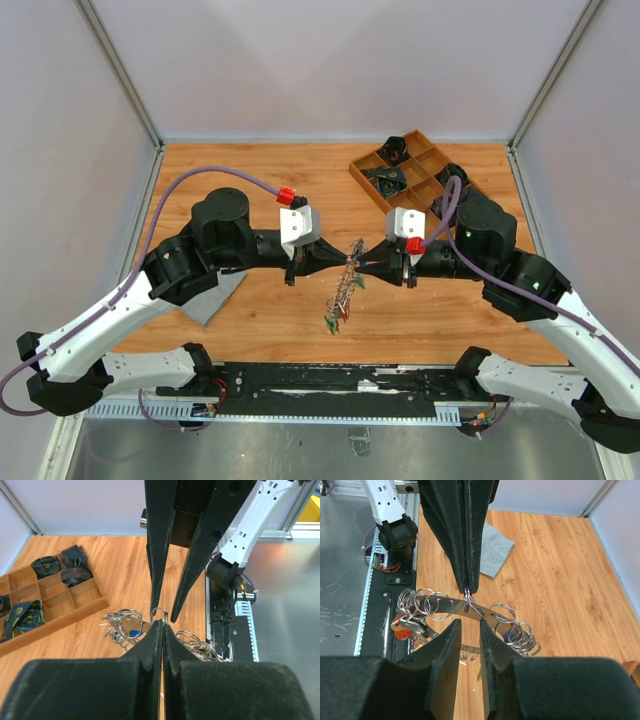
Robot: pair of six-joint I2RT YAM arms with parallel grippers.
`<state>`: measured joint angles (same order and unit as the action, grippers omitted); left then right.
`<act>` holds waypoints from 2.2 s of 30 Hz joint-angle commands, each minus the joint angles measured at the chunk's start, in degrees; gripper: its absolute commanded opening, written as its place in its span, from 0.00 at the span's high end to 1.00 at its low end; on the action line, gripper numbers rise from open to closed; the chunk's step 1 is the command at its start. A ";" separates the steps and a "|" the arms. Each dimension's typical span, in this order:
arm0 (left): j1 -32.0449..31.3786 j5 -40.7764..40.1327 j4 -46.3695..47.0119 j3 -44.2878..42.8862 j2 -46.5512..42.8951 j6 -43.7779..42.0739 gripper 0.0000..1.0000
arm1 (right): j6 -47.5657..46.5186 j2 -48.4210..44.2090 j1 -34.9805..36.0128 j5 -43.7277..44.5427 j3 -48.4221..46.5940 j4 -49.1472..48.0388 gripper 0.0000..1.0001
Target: Put the keys on the keyring
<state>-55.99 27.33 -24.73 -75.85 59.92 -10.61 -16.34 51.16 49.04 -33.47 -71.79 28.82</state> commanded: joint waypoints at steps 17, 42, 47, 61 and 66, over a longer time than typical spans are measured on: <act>-0.31 1.15 2.45 -2.19 -0.59 -0.79 0.99 | 2.91 -0.33 0.65 -5.53 0.58 -3.82 0.77; -0.26 7.61 2.49 -2.48 -0.53 -1.26 0.99 | -12.83 -7.21 0.64 -1.84 9.79 -12.61 0.69; -0.24 7.91 2.59 -2.48 -0.22 -1.10 0.99 | -12.68 -6.86 0.71 -3.33 10.80 -15.68 0.69; -0.27 8.09 2.62 -2.55 0.02 -1.07 0.99 | -11.17 -5.73 1.87 -6.91 10.54 -17.08 0.78; -0.26 7.87 2.44 -2.57 -0.13 -1.17 0.99 | -11.42 -5.55 2.32 -8.42 10.62 -17.31 0.75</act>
<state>-55.99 34.59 -25.82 -76.18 60.12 -11.55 -27.86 45.76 50.15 -39.03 -61.19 13.69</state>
